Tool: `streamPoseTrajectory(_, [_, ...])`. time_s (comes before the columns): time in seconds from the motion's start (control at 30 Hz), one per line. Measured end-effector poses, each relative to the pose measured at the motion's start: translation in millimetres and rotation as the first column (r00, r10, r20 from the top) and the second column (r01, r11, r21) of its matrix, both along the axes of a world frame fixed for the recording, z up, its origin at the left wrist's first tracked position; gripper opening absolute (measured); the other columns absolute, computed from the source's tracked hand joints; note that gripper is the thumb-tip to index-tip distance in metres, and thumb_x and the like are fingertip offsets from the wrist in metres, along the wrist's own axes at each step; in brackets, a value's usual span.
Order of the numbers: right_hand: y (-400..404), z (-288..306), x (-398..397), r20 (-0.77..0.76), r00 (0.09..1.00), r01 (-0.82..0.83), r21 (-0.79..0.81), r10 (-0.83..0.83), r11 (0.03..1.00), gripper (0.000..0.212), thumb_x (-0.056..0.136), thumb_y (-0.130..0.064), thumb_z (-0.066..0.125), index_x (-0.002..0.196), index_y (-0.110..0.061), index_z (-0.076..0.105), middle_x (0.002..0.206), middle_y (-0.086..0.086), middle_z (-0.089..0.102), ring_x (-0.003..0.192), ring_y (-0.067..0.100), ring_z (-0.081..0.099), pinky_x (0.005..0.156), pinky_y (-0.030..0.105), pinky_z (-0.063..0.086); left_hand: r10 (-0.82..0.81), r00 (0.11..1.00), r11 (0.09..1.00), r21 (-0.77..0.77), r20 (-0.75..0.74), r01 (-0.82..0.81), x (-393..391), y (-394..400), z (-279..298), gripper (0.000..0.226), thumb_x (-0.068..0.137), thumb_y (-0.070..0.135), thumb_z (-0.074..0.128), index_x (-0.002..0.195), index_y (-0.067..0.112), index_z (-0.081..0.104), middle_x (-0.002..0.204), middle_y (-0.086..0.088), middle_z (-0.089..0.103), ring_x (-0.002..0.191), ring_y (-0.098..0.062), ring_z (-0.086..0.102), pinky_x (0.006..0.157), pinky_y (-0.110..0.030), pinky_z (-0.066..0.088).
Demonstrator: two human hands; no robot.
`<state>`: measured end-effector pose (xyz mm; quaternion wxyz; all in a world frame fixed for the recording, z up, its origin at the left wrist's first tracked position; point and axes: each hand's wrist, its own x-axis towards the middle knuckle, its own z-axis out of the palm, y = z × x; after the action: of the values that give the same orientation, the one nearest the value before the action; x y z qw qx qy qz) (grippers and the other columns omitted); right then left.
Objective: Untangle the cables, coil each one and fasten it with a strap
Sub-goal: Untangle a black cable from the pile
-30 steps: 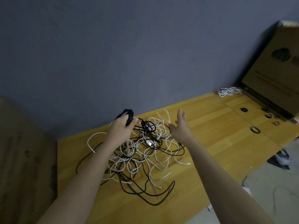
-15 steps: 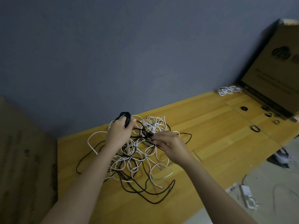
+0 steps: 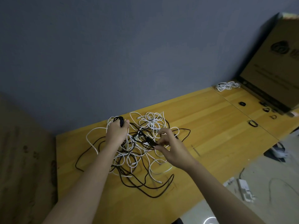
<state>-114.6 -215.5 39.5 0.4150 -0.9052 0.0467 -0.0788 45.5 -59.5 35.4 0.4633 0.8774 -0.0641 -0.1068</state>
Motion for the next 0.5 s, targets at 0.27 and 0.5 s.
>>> streamPoseTrajectory(0.27, [-7, -15, 0, 0.115, 0.959, -0.107, -0.696, 0.258, 0.710, 0.021, 0.070, -0.013, 0.075, 0.090, -0.020, 0.074, 0.076, -0.003, 0.057, 0.083, 0.014, 0.036, 0.061, 0.025, 0.038, -0.068, 0.990, 0.998, 0.013, 0.121, 0.067, -6, -9, 10, 0.037, 0.098, 0.037, 0.047, 0.088, 0.006, 0.064, 0.077, -0.013, 0.062, 0.068, -0.027, 0.058, 0.062, -0.037, 0.044])
streamPoseTrajectory(0.5, [-43, 27, 25, 0.518, 0.853, 0.374, -0.526, -0.061, 0.764, 0.006, 0.076, -0.006, 0.068, 0.079, -0.010, 0.071, 0.071, 0.004, 0.058, 0.078, 0.018, 0.035, 0.063, 0.025, 0.035, -0.071, 0.978, 0.970, -0.217, 0.199, 0.114, -11, -28, 74, 0.031, 0.100, 0.035, 0.046, 0.086, 0.013, 0.063, 0.058, 0.005, 0.046, 0.051, -0.012, 0.045, 0.050, -0.026, 0.030])
